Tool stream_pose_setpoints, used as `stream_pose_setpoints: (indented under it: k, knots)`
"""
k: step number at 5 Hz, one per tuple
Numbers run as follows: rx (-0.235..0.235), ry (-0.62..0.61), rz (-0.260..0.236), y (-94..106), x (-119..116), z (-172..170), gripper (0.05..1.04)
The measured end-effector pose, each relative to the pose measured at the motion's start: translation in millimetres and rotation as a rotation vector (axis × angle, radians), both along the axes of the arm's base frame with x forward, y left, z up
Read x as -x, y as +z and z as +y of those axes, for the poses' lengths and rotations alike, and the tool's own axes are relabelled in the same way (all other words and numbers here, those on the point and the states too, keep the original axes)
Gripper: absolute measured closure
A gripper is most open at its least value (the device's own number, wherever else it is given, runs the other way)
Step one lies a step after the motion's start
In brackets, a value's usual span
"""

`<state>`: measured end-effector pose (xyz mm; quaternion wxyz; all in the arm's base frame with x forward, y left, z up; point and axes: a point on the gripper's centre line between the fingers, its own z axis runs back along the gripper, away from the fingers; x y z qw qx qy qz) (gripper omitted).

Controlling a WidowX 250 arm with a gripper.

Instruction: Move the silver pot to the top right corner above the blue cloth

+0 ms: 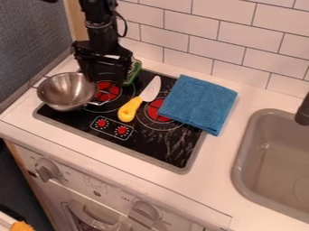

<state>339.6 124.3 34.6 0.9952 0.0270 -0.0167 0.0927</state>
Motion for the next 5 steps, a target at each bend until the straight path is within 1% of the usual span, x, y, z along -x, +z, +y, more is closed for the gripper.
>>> stream_pose_setpoints:
  k: [1,2,3,4,5]
  knots:
    - [-0.011,-0.011,0.067,-2.6,10,2,0.083]
    - [-0.013,-0.015,0.087,-5.4,16,4,0.084]
    - [-0.018,0.008,0.145,-9.6,31,10,0.131]
    - [-0.021,0.017,0.157,-8.8,33,11,0.416]
    - [-0.027,-0.044,0.195,-14.2,29,3,0.739]
